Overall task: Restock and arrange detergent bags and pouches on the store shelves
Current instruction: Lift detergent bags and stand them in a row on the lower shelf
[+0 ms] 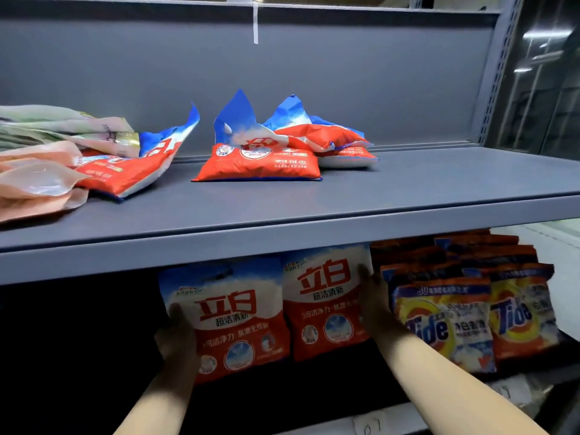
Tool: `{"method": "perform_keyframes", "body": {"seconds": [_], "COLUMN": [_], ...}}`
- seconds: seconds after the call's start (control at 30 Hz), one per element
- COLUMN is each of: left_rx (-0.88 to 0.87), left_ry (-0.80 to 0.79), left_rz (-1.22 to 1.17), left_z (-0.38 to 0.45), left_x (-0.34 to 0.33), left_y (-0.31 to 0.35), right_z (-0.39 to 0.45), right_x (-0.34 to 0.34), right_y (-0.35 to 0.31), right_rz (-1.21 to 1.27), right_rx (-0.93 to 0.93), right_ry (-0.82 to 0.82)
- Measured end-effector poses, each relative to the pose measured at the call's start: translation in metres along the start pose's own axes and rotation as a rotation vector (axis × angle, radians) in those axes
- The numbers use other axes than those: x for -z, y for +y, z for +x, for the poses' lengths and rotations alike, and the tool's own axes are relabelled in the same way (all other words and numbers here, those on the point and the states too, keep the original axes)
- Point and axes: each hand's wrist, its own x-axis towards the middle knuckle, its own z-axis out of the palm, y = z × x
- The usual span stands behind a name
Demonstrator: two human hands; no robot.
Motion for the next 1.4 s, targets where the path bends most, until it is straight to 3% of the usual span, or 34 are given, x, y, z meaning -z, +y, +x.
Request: {"method": "perform_keyframes", "body": {"seconds": [0.1,0.23,0.33,0.4,0.47,0.57,0.67,0.77,0.93,1.07,1.23,1.4], "left_rx": [-0.019,0.045,-0.004,-0.186,-0.565,-1.023,-1.175,-1.185,-1.273,-1.222,-0.93,-0.7], "left_ry": [-0.003,-0.12,-0.036,0.099,0.109,-0.165,-0.482,-0.632,-0.663,-0.694,-0.773,-0.764], "left_rz": [0.013,0.024,0.358,0.674,0.861,1.116,1.364,1.436,1.41,1.453,1.452,1.23], "left_z": [0.012,0.027,0.034,0.021,0.001,-0.024,-0.04,-0.035,-0.005,-0.004,-0.011,-0.037], "left_x": [-0.007,-0.008,-0.012,-0.014,-0.011,-0.008,-0.007,-0.007,-0.011,-0.017,-0.02,-0.018], "left_y": [-0.006,-0.014,-0.016,-0.011,-0.011,-0.036,-0.063,-0.066,-0.063,-0.059,-0.065,-0.041], "right_z": [0.011,0.015,0.004,-0.008,-0.022,-0.047,-0.057,-0.054,-0.041,-0.037,-0.036,-0.041], "right_x": [-0.009,-0.011,-0.012,-0.009,-0.003,0.012,0.029,0.037,0.027,0.022,0.025,0.026], "right_y": [0.014,0.03,0.028,0.027,0.031,0.054,0.08,0.089,0.085,0.083,0.069,0.035], "right_rz": [-0.053,-0.261,-0.466,-0.678,-0.943,-1.241,-1.407,-1.402,-1.322,-1.295,-1.293,-1.198], "right_rx": [0.021,0.059,0.266,0.437,0.576,0.569,0.497,0.48,0.436,0.414,0.298,0.175], "right_ry": [0.034,0.026,0.016,0.042,-0.008,-0.257,-0.391,-0.418,-0.388,-0.392,-0.502,-0.569]}}
